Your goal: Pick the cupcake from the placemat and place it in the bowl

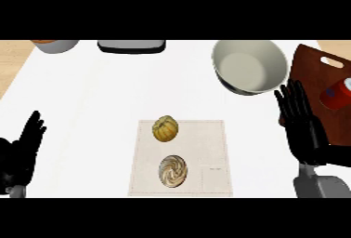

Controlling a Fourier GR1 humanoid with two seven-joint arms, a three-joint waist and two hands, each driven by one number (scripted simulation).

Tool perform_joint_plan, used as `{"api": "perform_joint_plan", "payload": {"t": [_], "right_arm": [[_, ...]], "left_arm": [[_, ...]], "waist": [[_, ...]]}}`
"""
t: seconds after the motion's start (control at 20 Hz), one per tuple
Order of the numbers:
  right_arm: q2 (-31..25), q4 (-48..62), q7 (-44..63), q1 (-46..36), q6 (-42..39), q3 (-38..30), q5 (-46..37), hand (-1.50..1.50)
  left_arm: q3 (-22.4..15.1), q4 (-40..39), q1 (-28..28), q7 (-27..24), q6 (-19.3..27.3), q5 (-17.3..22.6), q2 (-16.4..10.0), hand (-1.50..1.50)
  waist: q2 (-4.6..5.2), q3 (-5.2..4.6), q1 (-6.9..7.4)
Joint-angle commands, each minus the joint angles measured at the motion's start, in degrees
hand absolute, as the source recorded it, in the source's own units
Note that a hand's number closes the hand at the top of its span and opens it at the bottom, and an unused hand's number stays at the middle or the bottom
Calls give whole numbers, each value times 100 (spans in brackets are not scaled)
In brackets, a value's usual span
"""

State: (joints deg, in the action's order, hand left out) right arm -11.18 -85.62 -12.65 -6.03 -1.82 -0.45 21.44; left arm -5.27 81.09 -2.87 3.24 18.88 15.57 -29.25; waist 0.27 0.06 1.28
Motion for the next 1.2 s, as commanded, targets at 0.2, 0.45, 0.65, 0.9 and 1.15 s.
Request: {"api": "perform_joint_plan", "payload": {"t": [0.2, 0.45, 0.65, 0.9, 1.15], "right_arm": [[255, -49, 959, 38, 341, 2504, -2221, 150], [985, -314, 455, 702, 2568, 2557, -3654, -150], [1096, -601, -650, 1432, 3979, 4051, -3641, -150], [1111, -1195, 106, 1950, 5331, 5071, -5241, -150], [1116, -1745, 2499, 2011, 4737, 4866, -7206, -150]], "left_arm": [[-626, 661, 815, -304, -337, -127, 488, 0], [-891, 833, 866, -193, -130, -130, 926, 0], [-1013, 709, 1134, -156, -199, -218, 1020, 0], [-1051, 798, 1144, -52, -133, -309, 1176, 0], [-973, 785, 1211, -17, -202, -350, 1070, 0]], "waist": [[-36, -55, -28], [-148, -15, -469], [-65, 4, -288], [-56, -13, -198], [-66, -34, -239]]}}
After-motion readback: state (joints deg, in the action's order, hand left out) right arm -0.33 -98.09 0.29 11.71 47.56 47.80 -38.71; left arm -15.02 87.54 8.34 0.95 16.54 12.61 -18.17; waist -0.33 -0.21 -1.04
